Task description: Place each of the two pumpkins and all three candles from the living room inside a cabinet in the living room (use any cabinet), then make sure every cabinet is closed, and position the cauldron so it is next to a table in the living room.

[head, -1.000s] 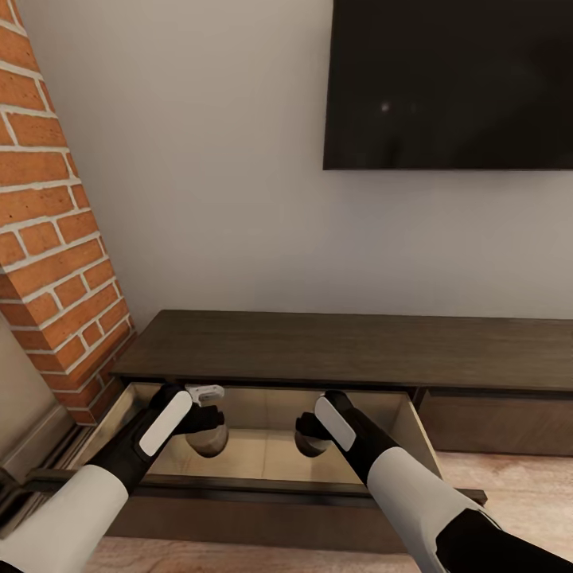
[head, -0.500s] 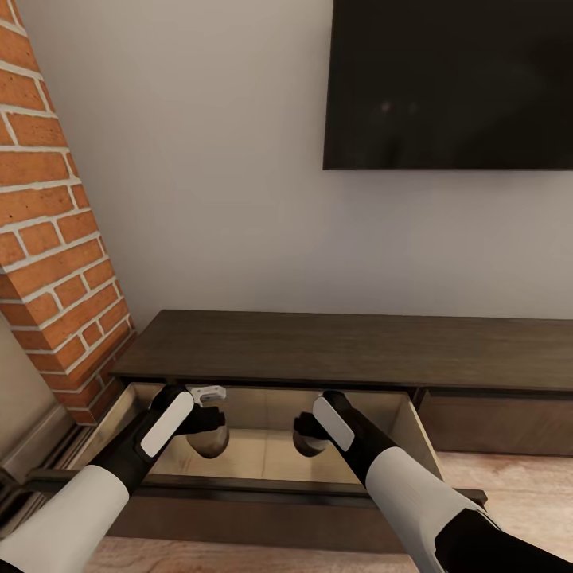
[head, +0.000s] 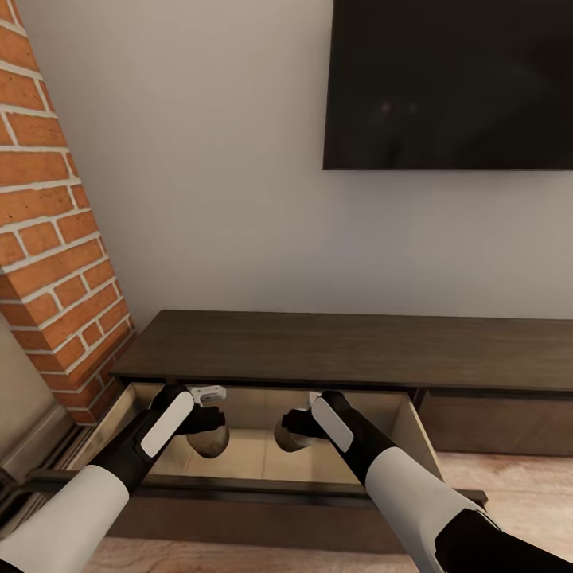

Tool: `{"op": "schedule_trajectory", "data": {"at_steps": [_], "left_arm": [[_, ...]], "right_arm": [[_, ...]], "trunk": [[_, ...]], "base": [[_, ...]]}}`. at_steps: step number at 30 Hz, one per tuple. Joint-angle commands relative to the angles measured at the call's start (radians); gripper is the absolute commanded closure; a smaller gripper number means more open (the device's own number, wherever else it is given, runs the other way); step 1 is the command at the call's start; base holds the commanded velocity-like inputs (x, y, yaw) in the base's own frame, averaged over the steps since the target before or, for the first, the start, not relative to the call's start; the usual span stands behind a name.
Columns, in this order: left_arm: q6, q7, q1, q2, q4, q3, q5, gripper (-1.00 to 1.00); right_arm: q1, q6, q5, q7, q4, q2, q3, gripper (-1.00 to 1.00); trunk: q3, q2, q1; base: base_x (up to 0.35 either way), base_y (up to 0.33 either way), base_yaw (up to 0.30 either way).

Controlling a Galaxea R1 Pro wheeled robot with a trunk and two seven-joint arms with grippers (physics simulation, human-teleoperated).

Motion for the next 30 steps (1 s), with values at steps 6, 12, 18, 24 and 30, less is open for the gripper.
{"op": "schedule_trajectory", "data": {"at_steps": [6,12,18,24,30], "left_arm": [[0.001,0.009,-0.001,0.001,-0.001,-0.004,0.010,1.00],[0.001,0.009,-0.001,0.001,-0.001,-0.004,0.010,1.00],[0.002,0.009,-0.001,0.000,-0.001,-0.003,0.010,1.00],[0.001,0.009,-0.001,0.001,-0.001,-0.004,0.010,1.00],[0.000,0.010,-0.001,0.001,-0.001,-0.004,0.010,1.00]], "right_arm": [[-0.001,-0.001,-0.011,-0.006,0.001,0.000,0.003,1.00],[-0.001,-0.001,-0.011,-0.006,0.001,0.000,0.003,1.00],[-0.001,-0.001,-0.011,-0.005,0.001,0.000,0.003,1.00],[-0.001,-0.001,-0.011,-0.005,0.001,0.000,0.003,1.00],[-0.001,-0.001,-0.011,-0.005,0.000,0.000,0.003,1.00]], "trunk": [[-0.001,0.000,0.000],[-0.001,0.000,0.000],[-0.001,0.000,0.000],[-0.009,-0.001,0.001],[-0.032,-0.002,0.003]], "base": [[0.114,0.051,0.000],[0.032,0.020,0.000],[0.004,0.003,0.000],[0.000,0.000,0.000],[0.000,0.000,0.000]]}}
